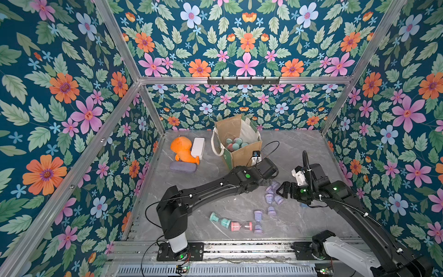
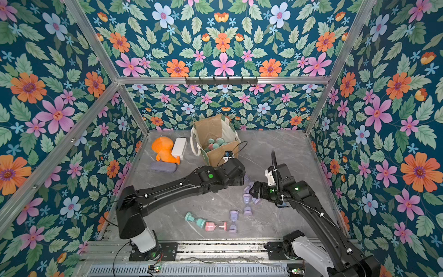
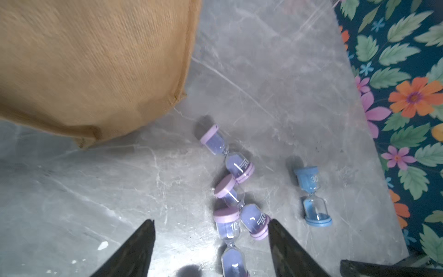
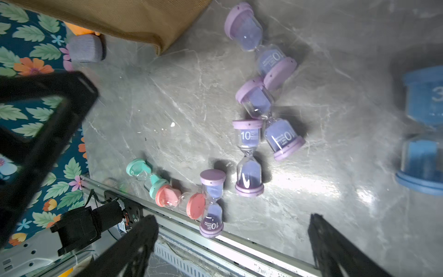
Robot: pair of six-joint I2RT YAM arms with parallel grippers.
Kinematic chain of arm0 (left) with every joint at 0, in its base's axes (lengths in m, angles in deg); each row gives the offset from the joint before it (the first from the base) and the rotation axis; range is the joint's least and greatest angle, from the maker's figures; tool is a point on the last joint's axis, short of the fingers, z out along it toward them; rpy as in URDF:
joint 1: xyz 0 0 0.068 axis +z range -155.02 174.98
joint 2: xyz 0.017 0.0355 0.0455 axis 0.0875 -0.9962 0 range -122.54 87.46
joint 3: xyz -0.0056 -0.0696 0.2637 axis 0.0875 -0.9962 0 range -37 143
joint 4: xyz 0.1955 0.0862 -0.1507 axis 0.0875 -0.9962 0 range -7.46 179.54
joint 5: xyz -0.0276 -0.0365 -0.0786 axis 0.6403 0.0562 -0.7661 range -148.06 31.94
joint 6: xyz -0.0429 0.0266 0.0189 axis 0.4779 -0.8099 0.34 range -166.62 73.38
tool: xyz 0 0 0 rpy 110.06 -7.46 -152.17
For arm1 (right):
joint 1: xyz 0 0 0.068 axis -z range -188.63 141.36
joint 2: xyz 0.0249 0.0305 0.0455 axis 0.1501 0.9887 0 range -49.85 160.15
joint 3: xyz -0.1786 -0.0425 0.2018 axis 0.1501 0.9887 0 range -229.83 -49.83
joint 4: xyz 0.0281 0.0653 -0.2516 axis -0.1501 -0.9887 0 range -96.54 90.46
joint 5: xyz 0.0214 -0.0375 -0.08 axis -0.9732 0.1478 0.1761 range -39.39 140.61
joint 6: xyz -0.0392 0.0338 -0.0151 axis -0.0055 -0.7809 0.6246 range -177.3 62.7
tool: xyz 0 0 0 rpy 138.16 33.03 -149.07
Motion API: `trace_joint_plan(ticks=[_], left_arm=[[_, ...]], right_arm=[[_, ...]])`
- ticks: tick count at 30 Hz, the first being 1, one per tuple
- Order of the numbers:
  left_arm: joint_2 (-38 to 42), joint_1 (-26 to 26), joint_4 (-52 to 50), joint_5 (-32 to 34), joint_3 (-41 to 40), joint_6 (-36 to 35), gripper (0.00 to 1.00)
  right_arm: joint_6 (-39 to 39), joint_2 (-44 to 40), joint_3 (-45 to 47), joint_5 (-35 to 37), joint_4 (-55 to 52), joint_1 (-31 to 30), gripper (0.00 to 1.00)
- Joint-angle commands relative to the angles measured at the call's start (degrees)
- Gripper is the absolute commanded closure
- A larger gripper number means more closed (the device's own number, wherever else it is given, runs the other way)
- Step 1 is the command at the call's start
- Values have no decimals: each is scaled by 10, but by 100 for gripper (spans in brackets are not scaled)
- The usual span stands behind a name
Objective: Put the hourglass into the canvas bag
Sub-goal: Place the hourglass in the canvas bag, then pick up the hourglass from the center of the board.
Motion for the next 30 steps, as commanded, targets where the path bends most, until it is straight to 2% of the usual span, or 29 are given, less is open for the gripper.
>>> trace_joint_plan(ticks=[1,15,30], left_arm=[[-23,-4,14,-40,-3,37,25],[-138,-13,64,-131,0,86,30],[-217,-29,11,-90,45,100,39]], right_arm=[[-24,-16,14,19,-24,-1,1],[-87,-65,78,46,-39,5,1],[-83,-67,92,40,-26,7,1]])
